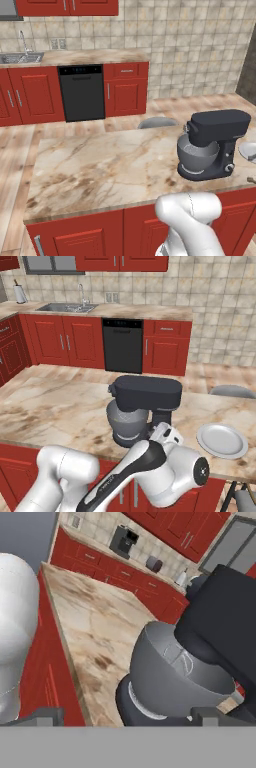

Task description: Add butter and sugar cubes to the stand mixer bowl and then turn on the stand mixer to begin making frosting.

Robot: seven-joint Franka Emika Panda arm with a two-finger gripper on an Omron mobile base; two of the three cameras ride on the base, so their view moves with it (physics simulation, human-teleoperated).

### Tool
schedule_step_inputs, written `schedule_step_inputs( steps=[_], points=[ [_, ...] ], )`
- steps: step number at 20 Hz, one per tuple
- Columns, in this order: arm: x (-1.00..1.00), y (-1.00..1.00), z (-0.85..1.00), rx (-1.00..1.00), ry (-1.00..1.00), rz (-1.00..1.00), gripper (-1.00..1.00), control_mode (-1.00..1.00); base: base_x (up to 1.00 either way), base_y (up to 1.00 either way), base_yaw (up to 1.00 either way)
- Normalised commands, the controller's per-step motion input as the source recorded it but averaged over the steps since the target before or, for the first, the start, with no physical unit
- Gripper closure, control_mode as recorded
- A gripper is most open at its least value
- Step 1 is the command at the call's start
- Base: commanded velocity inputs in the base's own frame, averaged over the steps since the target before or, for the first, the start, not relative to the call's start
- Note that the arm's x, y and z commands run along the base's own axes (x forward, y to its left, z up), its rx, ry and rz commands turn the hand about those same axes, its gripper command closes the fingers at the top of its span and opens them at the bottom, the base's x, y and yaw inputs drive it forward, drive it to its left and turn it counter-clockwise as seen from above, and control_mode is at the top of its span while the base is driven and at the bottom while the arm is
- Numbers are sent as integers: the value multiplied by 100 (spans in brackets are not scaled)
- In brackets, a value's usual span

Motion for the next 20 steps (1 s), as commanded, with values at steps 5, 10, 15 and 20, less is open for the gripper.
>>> schedule_step_inputs(
  steps=[5,10,15,20],
  points=[
    [33,-2,-37,10,-14,-13,-100,-100,0,0,0],
    [25,-21,-27,9,-6,-11,-100,-100,0,0,0],
    [18,-24,-25,7,-3,-10,-100,-100,0,0,0],
    [4,-13,-17,2,-1,-12,-100,-100,0,0,0]
  ],
)
